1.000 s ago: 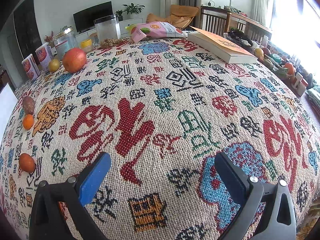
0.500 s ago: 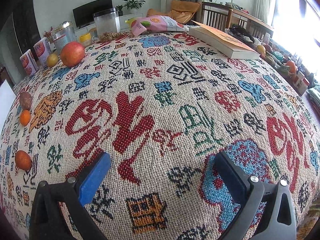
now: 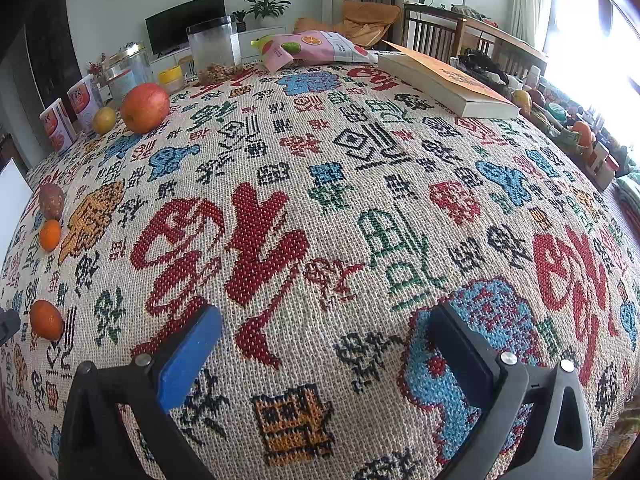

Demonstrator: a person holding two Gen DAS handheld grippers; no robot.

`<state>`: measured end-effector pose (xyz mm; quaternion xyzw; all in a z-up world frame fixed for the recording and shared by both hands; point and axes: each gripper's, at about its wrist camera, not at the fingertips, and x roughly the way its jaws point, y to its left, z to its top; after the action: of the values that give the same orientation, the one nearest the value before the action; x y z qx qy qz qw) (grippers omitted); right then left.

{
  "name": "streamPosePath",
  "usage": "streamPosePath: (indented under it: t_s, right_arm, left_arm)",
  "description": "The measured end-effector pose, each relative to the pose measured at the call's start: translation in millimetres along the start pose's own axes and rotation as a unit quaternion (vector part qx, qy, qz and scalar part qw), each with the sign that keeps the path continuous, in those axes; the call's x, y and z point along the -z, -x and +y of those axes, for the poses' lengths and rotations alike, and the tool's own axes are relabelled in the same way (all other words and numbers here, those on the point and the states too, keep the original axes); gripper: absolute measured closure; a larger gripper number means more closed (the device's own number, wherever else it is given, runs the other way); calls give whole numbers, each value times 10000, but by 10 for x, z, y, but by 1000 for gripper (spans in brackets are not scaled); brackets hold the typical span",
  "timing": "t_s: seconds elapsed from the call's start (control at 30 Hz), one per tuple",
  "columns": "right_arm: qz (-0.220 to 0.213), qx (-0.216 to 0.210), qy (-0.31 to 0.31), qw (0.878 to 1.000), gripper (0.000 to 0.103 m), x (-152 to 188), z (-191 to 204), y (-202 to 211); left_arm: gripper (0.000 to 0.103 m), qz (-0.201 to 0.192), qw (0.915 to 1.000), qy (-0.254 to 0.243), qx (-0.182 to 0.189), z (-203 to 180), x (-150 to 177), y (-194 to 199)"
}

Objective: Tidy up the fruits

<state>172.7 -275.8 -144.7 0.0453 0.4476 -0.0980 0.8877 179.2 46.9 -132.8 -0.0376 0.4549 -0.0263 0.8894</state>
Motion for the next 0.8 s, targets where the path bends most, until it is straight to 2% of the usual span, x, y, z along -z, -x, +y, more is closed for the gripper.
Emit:
streamPosePath:
  t_s: [0.03, 0.1, 0.27, 0.8]
  right_arm:
    - [0, -1, -1, 10000, 0, 0, 0, 0]
    - [1, 1, 0, 10000, 0, 2, 2, 1]
    - [3, 3, 2, 10000, 0, 3, 1, 1]
    - [4, 1, 3, 10000, 0, 5, 3, 1]
  left_arm:
    - [5, -137, 9999, -56, -68, 14, 34, 4]
    - [5, -168, 9997, -113, -154, 14, 57, -6]
    - [1, -48, 9989, -308, -339, -53, 41, -67]
    - [1, -46, 9990, -296, -321, -47, 41, -68]
